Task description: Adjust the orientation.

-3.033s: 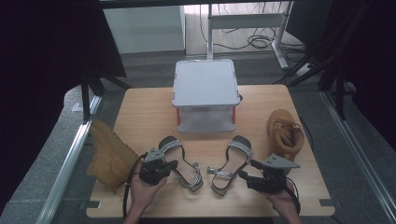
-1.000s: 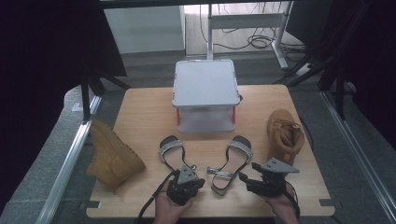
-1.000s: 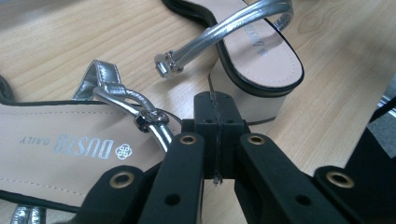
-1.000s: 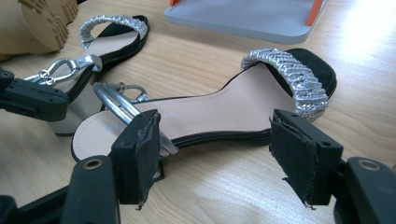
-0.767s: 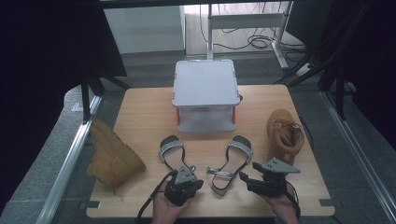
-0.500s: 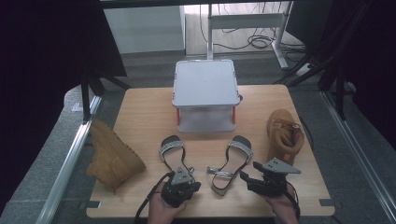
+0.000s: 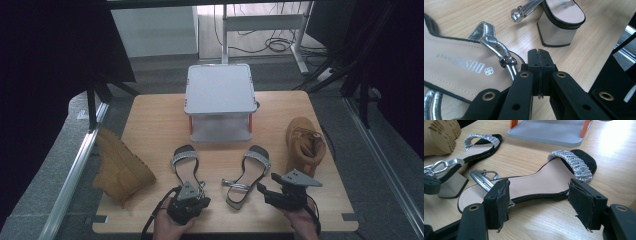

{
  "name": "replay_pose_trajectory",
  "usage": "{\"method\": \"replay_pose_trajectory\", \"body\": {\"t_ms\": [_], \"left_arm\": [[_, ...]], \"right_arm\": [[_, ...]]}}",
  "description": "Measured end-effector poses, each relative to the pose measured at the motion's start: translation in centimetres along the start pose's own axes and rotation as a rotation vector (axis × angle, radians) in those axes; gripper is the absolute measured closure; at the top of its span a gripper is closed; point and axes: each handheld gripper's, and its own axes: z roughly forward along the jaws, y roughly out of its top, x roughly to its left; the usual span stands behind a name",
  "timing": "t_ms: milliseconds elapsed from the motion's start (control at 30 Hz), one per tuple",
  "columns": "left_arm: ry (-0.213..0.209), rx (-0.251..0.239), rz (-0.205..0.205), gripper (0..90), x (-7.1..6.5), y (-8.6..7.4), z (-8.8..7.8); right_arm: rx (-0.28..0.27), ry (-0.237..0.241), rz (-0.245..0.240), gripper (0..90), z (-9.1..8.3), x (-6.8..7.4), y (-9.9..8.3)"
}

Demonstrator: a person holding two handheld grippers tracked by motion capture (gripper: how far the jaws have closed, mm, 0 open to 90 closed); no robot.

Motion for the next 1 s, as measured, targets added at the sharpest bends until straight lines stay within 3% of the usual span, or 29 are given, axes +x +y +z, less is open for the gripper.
{"method": "replay_pose_trajectory", "body": {"t_ms": [567,700,733,833,1000], "left_arm": [[-0.015,0.0,-0.061,89.2,1.3,-1.5,-1.9],[0.001,-0.005,-0.076,87.9,1.7,-2.4,-3.1],[0.03,-0.006,-0.072,87.7,1.8,-2.9,-3.7],[0.05,-0.009,-0.08,88.0,2.2,-3.4,-4.4],[0.046,-0.01,-0.086,88.9,2.3,-3.5,-4.4]], "right_arm": [[0.007,0.002,0.007,33.1,0.1,0.0,-0.1],[0.01,0.004,0.002,32.8,0.2,0.2,-0.1],[0.011,0.004,0.0,32.7,0.2,0.2,-0.1],[0.009,0.003,-0.002,32.7,0.3,0.2,0.0],[0.014,0.002,-0.002,32.7,0.3,0.3,0.0]]}}
